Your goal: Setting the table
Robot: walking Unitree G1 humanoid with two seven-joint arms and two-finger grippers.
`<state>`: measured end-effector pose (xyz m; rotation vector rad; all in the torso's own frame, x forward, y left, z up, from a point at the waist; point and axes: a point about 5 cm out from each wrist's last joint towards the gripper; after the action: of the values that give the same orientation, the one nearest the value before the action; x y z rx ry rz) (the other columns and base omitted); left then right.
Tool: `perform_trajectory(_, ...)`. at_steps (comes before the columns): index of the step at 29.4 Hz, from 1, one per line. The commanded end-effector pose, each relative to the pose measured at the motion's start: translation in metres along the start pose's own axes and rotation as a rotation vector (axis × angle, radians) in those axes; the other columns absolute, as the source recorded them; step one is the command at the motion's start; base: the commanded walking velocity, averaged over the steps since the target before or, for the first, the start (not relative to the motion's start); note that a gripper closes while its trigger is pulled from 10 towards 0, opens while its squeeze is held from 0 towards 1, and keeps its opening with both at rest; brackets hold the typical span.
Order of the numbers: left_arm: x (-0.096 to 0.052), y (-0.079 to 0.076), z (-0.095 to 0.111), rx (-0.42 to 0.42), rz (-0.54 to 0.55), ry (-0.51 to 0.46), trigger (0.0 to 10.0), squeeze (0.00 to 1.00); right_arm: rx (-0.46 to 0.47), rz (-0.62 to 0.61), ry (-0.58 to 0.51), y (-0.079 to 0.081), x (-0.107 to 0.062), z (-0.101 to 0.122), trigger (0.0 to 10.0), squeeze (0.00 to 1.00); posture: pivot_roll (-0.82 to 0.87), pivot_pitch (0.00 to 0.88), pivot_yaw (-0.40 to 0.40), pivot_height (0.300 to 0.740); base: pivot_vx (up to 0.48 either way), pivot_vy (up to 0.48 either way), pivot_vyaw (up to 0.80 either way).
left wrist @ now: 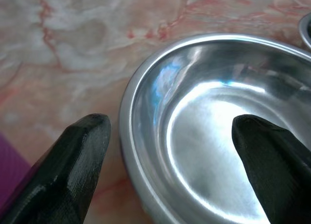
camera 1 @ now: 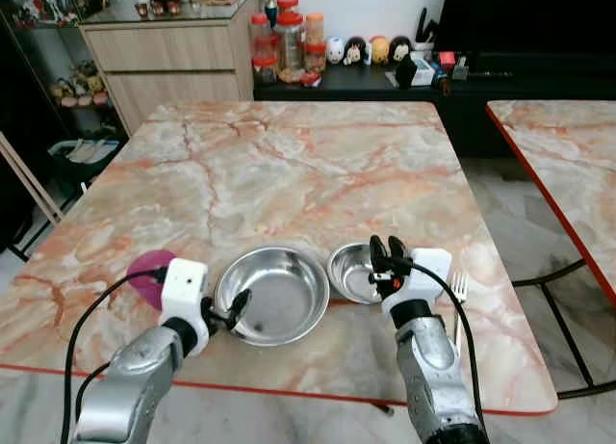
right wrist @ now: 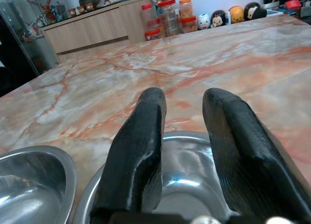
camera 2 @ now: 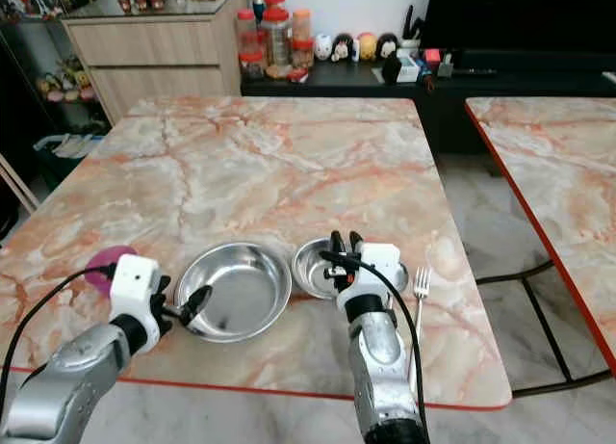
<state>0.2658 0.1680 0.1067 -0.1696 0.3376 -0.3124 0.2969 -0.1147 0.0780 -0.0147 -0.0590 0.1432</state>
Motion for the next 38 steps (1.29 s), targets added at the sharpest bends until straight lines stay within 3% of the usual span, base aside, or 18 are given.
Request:
perform_trajectory(1, 0.000, -0.001, 0.004, 0.039, -0.006, 0.016, 10.0, 0.00, 0.000, 0.006, 0.008, 0.003, 0.001, -0.001, 10.0, 0.00, 0.03, 0.000, 0.041, 0.740, 0.000, 0.000, 0.00)
perform_trajectory(18, 0.009, 0.009, 0.012, 0.060, 0.070, 0.046, 10.0, 0.00, 0.002, 0.000, 0.008, 0.002, 0.000, -0.001, 10.0, 0.00, 0.02, 0.000, 0.046, 0.740, 0.000, 0.000, 0.00)
perform_trajectory(38, 0.022, 0.010, -0.003, 0.090, 0.059, 0.204, 10.0, 0.00, -0.003, -0.011, 0.011, -0.001, -0.001, -0.001, 10.0, 0.00, 0.01, 0.000, 0.047, 0.740, 0.000, 0.000, 0.00)
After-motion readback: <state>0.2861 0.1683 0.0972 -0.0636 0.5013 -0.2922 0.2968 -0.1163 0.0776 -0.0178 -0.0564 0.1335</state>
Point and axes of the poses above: a point about 5 cm out from each wrist's last joint towards the gripper, its own x axis pointing out of the wrist towards the gripper, its own z axis along the axis of the wrist's last joint, y = z × x, and after that the axes turned 12 degrees about -x, right-handed
